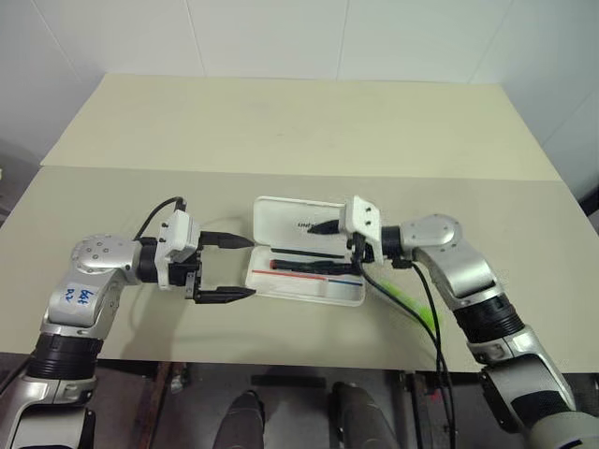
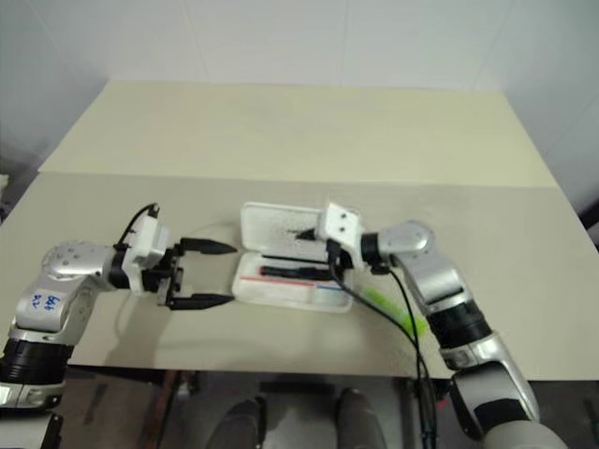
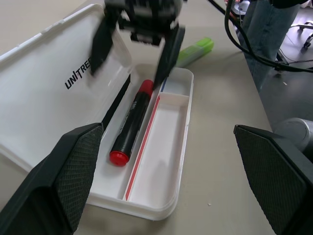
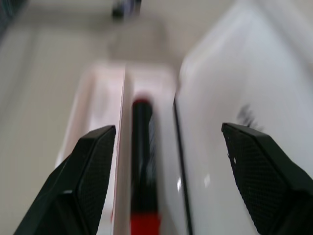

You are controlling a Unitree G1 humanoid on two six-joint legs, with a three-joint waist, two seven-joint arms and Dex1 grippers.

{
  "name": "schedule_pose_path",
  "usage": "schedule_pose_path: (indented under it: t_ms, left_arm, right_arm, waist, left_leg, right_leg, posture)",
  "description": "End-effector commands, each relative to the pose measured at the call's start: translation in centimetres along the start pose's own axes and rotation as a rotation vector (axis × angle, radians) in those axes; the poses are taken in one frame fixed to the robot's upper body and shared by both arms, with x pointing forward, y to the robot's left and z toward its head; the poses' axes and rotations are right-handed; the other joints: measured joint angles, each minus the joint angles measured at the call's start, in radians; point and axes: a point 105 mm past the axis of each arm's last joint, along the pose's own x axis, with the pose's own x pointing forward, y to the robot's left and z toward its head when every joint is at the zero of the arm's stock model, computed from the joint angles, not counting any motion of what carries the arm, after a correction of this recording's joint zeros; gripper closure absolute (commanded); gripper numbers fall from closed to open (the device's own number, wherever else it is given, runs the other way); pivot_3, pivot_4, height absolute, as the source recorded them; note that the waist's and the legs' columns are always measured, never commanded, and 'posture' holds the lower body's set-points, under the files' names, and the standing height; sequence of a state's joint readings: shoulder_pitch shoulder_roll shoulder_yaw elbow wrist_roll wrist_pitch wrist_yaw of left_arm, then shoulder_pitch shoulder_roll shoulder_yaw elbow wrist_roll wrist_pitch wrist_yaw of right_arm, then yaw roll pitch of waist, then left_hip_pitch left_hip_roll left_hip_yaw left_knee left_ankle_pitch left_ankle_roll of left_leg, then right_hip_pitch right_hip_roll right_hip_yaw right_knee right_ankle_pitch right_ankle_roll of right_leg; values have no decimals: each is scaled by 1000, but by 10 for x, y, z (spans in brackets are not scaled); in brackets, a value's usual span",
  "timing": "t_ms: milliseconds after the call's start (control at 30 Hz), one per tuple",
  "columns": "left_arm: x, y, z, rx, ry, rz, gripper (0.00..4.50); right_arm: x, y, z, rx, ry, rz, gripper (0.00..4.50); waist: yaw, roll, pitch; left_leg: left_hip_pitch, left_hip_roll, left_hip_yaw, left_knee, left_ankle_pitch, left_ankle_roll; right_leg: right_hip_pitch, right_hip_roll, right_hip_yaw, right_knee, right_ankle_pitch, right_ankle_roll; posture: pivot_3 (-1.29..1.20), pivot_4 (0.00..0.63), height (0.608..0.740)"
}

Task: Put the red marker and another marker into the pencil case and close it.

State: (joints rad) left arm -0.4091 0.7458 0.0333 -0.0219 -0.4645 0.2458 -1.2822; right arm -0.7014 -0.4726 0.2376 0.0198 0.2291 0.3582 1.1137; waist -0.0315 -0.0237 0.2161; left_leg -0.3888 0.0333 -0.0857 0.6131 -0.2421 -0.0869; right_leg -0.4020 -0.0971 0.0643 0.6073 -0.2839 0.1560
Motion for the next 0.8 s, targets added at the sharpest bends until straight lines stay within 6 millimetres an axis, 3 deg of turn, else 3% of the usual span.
schedule_pose_path:
  t_ms: [33,167,367,567,800]
  left_arm:
    - [0,2,5,32,-9,-6,0]
    - [0,0,5,32,-11,-11,0]
    - [0,-3,5,24,-18,-26,0]
    - [8,-5,8,22,-34,-50,0]
    - [13,-1,11,32,-42,-67,0]
  right_arm:
    - [-15,7,41,-6,-130,-1,794]
    - [-39,21,53,39,-161,-48,794]
    - [-87,40,32,146,-54,-212,794]
    - [-145,59,-26,221,195,-403,794]
    - [-165,80,-75,332,276,-462,794]
  waist:
    - [1,0,0]
    - [7,0,0]
    - [6,-1,0]
    - [6,-1,-1]
    - [3,-2,-1]
  left_leg:
    - [0,0,0,0,0,0]
    - [-1,0,0,0,0,0]
    - [-2,0,0,0,-1,1]
    - [-2,0,0,0,-1,1]
    - [0,0,2,1,0,2]
  right_leg:
    - [0,0,0,0,0,0]
    - [0,0,0,-1,0,0]
    - [0,0,0,-4,0,0]
    - [1,0,0,-5,0,-1]
    - [3,0,0,-8,-5,-11]
  posture:
    - [0,150,740]
    - [0,150,740]
    - [0,150,740]
    - [0,150,740]
    - [0,150,740]
